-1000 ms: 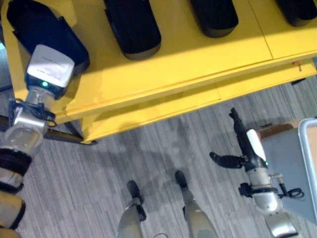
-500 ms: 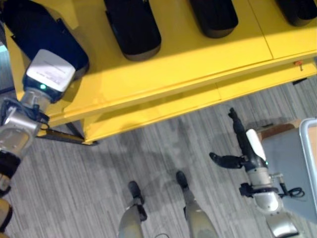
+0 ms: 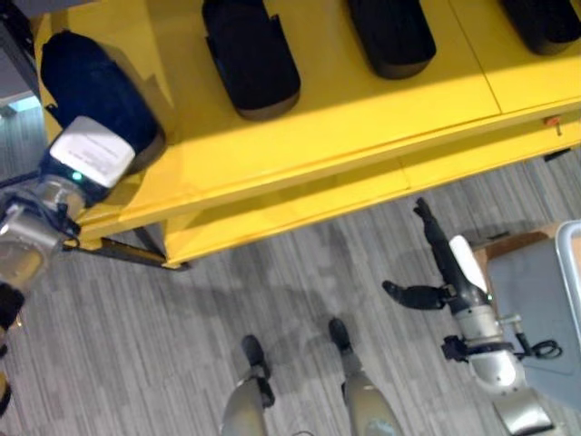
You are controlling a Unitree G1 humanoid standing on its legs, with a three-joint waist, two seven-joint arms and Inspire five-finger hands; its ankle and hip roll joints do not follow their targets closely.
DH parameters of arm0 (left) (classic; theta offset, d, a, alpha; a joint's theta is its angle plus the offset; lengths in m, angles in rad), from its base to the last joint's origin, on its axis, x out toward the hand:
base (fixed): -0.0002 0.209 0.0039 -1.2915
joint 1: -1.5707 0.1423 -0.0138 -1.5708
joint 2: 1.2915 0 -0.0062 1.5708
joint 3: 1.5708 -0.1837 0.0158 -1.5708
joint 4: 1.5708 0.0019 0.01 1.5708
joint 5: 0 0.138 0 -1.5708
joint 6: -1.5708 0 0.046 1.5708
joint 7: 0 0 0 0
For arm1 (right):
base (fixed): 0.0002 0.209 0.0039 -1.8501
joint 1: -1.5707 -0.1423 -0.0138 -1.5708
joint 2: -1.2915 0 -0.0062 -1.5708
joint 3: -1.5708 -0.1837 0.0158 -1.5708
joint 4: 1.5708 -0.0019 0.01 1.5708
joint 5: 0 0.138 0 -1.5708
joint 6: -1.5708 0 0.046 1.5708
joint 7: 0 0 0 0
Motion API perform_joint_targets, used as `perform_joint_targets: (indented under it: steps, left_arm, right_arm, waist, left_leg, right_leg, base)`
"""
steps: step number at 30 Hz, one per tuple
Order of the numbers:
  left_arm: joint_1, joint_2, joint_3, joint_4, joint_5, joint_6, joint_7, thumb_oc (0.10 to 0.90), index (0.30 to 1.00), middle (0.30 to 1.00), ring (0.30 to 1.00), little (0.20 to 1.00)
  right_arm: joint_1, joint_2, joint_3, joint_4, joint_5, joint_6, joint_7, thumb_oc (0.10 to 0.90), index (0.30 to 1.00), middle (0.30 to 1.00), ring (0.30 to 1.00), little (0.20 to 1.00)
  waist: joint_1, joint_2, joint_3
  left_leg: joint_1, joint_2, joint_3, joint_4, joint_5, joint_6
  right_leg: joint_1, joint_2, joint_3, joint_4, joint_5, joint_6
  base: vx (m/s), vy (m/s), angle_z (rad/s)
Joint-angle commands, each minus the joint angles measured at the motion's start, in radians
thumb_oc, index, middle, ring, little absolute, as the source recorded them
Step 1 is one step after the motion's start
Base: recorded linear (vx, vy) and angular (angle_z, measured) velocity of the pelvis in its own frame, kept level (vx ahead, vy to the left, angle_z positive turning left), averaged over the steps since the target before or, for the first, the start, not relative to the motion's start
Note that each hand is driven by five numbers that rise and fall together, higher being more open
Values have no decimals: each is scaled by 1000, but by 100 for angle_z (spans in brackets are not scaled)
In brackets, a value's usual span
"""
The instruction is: Move parts from the plastic box to the shelf.
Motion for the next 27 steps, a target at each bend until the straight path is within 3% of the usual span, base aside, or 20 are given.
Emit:
perform_joint_targets:
  steps: [1,19,27]
  left_arm:
    - [-2,88,11,35,24,23,-5,900,1000,1000,1000,1000]
    - [62,139,177,-171,25,56,14,900,1000,1000,1000,1000]
    - [120,154,264,-185,18,76,20,900,1000,1000,1000,1000]
  right_arm:
    - [-68,-41,-83,-110,51,-99,-31,900,1000,1000,1000,1000]
    - [-21,-23,-139,-112,-3,-56,-58,900,1000,1000,1000,1000]
    - [-10,-14,-147,-106,-17,-46,-63,900,1000,1000,1000,1000]
  waist:
    - [-23,31,-38]
    - [-7,44,-84]
    - [-3,46,-102]
  left_leg:
    - [82,-17,-4,-24,-51,1]
    - [123,-25,-7,-34,-57,4]
    - [149,-27,-7,-42,-57,4]
  right_leg:
    - [141,-8,-30,-1,-108,29]
    - [178,-15,-31,-1,-126,27]
    - [200,-16,-31,-1,-134,25]
  base:
    - [0,0,0]
    - [0,0,0]
    - [4,0,0]
